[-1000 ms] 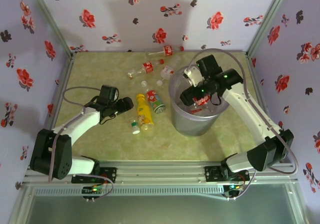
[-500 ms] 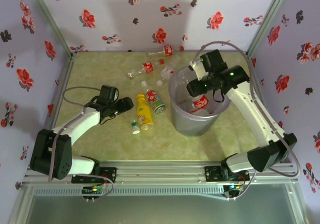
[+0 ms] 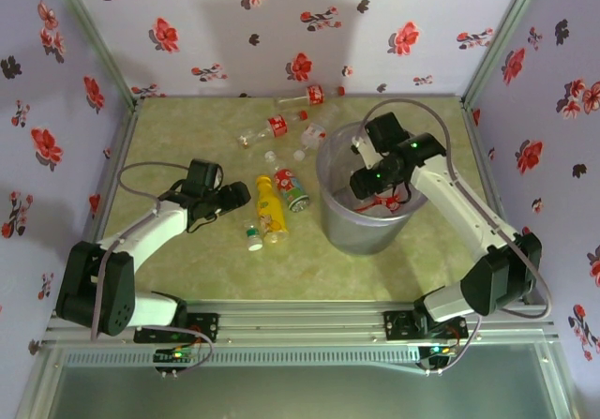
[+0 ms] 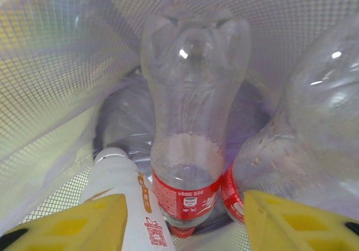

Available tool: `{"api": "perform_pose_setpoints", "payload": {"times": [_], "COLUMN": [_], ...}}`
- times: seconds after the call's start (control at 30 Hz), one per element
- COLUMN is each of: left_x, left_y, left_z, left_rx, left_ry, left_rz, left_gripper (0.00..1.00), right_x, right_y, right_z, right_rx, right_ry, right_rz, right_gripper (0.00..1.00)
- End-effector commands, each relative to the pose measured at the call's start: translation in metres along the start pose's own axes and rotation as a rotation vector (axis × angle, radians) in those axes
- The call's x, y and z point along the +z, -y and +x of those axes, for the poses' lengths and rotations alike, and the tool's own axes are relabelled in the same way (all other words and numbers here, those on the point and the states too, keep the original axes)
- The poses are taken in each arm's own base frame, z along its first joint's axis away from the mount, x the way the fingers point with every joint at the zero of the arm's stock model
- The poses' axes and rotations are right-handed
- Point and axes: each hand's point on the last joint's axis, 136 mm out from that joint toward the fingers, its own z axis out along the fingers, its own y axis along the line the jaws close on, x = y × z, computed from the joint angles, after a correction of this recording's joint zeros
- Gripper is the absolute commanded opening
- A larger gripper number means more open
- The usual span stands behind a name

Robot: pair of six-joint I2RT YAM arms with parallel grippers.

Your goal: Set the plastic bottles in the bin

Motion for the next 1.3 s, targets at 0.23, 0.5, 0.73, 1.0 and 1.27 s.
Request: {"api": "perform_pose_setpoints", "payload": {"times": [0.23, 0.5, 0.73, 1.0, 1.27], "left_x": [0.013, 0.031, 0.038, 0.021, -0.033], "left_y": [-0.009, -0.014, -0.022, -0.004, 0.029], "left_z": [0.022, 0.022, 0.024, 0.006, -0.036], "left_rx": [0.024, 0.098, 0.11, 0.116, 0.154], "left_ry": [-0.072, -0.11, -0.126, -0.07, 0.045], "left_rz": [-0.069, -0.169, -0.228, -0.186, -0.114], "left_gripper": [0.77, 0.89, 0.73, 0.62, 0.59], "right_x": [-0.097, -0.092, -0.084, -0.089, -0.11], "right_y": [0.019, 0.019, 0.016, 0.01, -0.01], "right_z": [-0.05, -0.03, -0.017, -0.019, -0.037], "right_rx": [0.108, 0.121, 0.147, 0.148, 0.133], "right_ry": [0.368, 0.351, 0.342, 0.356, 0.421], "right_rz": [0.103, 0.106, 0.083, 0.051, -0.026], "right_gripper": [0.84, 0.87, 0.87, 0.86, 0.86]}}
